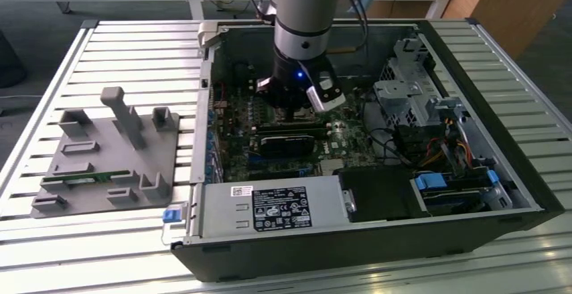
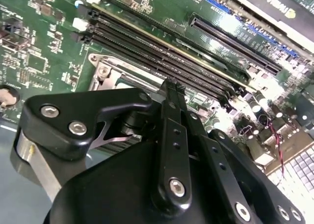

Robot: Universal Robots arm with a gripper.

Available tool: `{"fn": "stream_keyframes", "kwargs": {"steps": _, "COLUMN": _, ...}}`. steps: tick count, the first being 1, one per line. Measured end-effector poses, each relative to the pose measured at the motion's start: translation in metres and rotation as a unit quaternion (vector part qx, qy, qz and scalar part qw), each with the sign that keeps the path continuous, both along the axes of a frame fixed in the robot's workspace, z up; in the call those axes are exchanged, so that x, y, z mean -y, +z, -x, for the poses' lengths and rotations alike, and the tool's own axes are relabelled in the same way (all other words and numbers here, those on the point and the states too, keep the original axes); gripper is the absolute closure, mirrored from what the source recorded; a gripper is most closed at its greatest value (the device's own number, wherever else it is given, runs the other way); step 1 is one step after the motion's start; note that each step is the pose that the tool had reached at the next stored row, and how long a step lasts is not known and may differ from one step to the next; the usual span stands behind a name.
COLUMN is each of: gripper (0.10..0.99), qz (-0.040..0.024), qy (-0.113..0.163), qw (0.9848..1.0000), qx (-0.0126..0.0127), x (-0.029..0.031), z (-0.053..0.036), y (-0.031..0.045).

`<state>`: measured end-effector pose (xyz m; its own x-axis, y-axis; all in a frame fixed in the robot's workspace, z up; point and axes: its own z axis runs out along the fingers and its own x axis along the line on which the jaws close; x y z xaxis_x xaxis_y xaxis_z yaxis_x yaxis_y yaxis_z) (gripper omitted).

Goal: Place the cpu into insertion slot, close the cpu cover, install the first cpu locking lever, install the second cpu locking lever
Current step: 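Install the second cpu locking lever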

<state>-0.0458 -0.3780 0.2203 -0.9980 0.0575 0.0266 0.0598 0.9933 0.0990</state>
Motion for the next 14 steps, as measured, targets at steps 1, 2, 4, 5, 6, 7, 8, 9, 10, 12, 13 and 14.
{"fn": "stream_keyframes", "kwargs": {"steps": 1, "gripper": 0.98, "qz": 0.0, "qy": 0.0, "qw": 1.0, "qx": -0.0001, "x": 0.0, "z": 0.0006, "y": -0.0016}}
{"fn": "stream_keyframes", "kwargs": {"steps": 2, "gripper": 0.98, "qz": 0.0, "qy": 0.0, "qw": 1.0, "qx": -0.0001, "x": 0.0, "z": 0.0012, "y": -0.0032}}
{"fn": "stream_keyframes", "kwargs": {"steps": 4, "gripper": 0.98, "qz": 0.0, "qy": 0.0, "qw": 1.0, "qx": -0.0002, "x": 0.0, "z": 0.0024, "y": -0.006}}
{"fn": "stream_keyframes", "kwargs": {"steps": 5, "gripper": 0.98, "qz": -0.001, "qy": 0.0, "qw": 1.0, "qx": -0.0003, "x": 0.0002, "z": 0.0034, "y": -0.0068}}
{"fn": "stream_keyframes", "kwargs": {"steps": 6, "gripper": 0.98, "qz": -0.0069, "qy": 0.0, "qw": 1.0, "qx": -0.0004, "x": 0.0007, "z": 0.0046, "y": -0.0069}}
{"fn": "stream_keyframes", "kwargs": {"steps": 7, "gripper": 0.98, "qz": -0.0148, "qy": 0.0, "qw": 0.9999, "qx": -0.0002, "x": 0.0012, "z": 0.0055, "y": -0.0071}}
{"fn": "stream_keyframes", "kwargs": {"steps": 8, "gripper": 0.98, "qz": -0.0217, "qy": 0.0, "qw": 0.9998, "qx": -0.0002, "x": 0.0021, "z": 0.0063, "y": -0.0071}}
{"fn": "stream_keyframes", "kwargs": {"steps": 9, "gripper": 0.98, "qz": -0.027, "qy": 0.0, "qw": 0.9996, "qx": -0.0002, "x": 0.0033, "z": 0.0069, "y": -0.0071}}
{"fn": "stream_keyframes", "kwargs": {"steps": 10, "gripper": 0.98, "qz": -0.0307, "qy": 0.0, "qw": 0.9995, "qx": -0.0003, "x": 0.0048, "z": 0.0075, "y": -0.0071}}
{"fn": "stream_keyframes", "kwargs": {"steps": 12, "gripper": 0.98, "qz": -0.0333, "qy": 0.0, "qw": 0.9994, "qx": -0.0002, "x": 0.0085, "z": 0.0088, "y": -0.0072}}
{"fn": "stream_keyframes", "kwargs": {"steps": 13, "gripper": 0.98, "qz": -0.0339, "qy": 0.0, "qw": 0.9994, "qx": -0.0003, "x": 0.0104, "z": 0.0095, "y": -0.0073}}
{"fn": "stream_keyframes", "kwargs": {"steps": 14, "gripper": 0.98, "qz": -0.0343, "qy": 0.0, "qw": 0.9994, "qx": -0.0002, "x": 0.012, "z": 0.0105, "y": -0.0074}}
